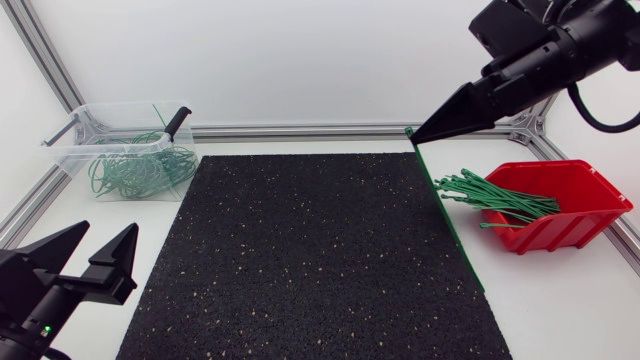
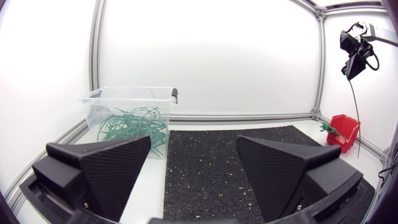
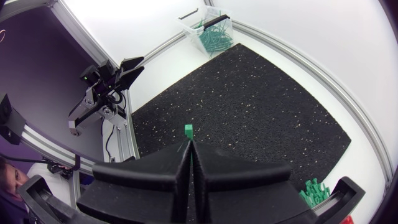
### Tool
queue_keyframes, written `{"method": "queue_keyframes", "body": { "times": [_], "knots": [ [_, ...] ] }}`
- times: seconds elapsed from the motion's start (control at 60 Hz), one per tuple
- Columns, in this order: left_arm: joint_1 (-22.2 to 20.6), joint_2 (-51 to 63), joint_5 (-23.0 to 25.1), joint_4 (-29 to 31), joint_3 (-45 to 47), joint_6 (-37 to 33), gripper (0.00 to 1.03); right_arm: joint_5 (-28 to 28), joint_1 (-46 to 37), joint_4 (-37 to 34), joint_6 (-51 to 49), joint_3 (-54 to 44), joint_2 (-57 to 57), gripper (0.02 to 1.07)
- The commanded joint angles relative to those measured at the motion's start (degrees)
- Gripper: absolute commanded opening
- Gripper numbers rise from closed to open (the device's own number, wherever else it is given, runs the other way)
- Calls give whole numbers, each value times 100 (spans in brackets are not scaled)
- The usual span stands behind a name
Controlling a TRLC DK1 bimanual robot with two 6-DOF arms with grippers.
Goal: Take a green cable tie from the red box, thread the tail through the head to close it, then place it in the transparent bin on the left.
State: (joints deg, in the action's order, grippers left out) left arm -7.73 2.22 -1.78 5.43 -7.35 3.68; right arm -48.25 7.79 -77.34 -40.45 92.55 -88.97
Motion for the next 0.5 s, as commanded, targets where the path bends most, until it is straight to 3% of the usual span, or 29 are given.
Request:
{"method": "queue_keyframes", "body": {
  "times": [0.0,0.217,0.483],
  "knots": [
    [17,332,152,90,-477,291,92,-53,196,123,283,-220,-77,8],
    [272,1641,1154,538,-1471,704,91,-88,609,501,731,-440,-68,8],
    [1089,4296,3052,1197,-3053,757,91,-440,706,958,1144,-581,-147,8]
  ]
}}
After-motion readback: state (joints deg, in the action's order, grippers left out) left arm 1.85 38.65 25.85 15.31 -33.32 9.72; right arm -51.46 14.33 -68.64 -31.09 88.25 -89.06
